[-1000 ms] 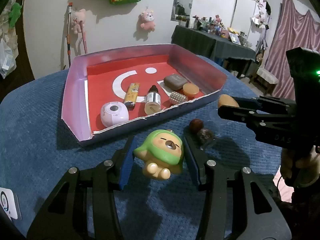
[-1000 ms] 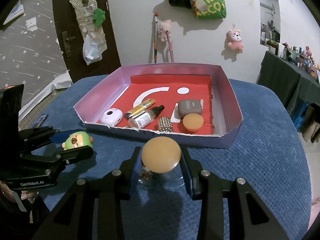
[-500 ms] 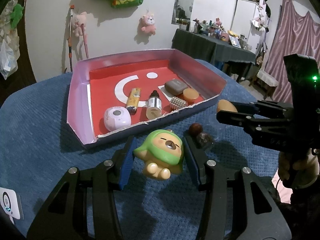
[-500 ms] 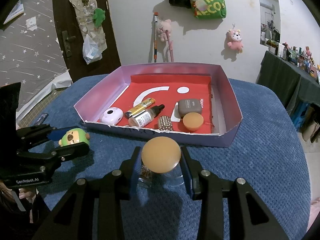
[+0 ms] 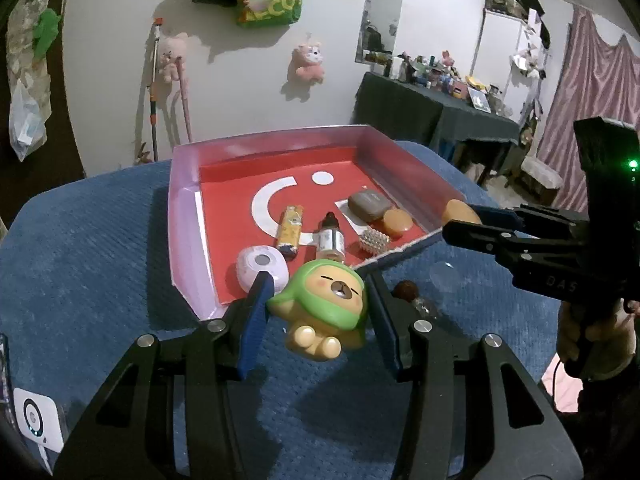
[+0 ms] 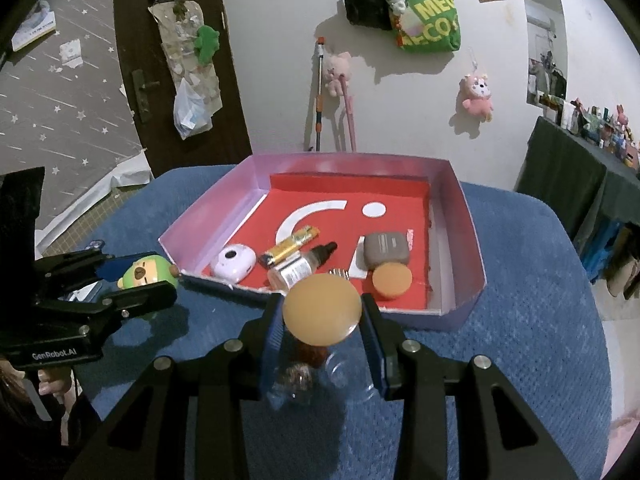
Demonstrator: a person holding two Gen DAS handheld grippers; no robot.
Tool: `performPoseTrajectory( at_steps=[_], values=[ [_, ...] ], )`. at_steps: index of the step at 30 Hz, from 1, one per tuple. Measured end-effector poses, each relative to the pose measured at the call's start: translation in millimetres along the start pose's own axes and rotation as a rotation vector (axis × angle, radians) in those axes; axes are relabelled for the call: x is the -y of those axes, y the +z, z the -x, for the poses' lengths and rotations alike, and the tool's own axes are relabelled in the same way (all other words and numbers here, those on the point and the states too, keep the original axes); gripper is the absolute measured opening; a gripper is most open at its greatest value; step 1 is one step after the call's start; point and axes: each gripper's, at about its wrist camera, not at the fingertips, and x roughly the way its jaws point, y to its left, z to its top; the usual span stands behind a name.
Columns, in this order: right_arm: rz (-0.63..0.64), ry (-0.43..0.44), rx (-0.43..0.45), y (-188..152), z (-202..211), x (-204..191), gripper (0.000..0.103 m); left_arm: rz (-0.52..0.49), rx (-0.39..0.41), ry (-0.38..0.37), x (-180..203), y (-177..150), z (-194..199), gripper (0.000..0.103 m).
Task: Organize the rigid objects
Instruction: 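Carry the bear figure and orange sponge into the red box and lower them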
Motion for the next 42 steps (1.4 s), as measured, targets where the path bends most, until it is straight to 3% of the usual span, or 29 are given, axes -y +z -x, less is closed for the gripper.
performPoseTrajectory(
  at_steps=[9,20,34,39,42],
  values=[
    [0.015,0.007,0.008,24,-7,0,0.040,0.024,-0.005,0.007,-18,18,-4,0.046],
    [0.020,0.030,-0.017,69,-37,10,0.040,0.002,-0.080,0.052,-50,63,-43,0.046],
    [0.067,-0.002,-0.240,116,-137,18,0.040,-0.045,-0.315,0.076,-68,89,-129,0.046],
    [0.068,-0.017,-0.317,117,-169,26,0.040,-0.040,-0.372,0.066,-71,83,-151,0.046],
    [0.081,-0.016,-0.368,115,-183,27,0.040,-0.078,-0.371,0.104,-66,83,-156,0.046]
  ],
)
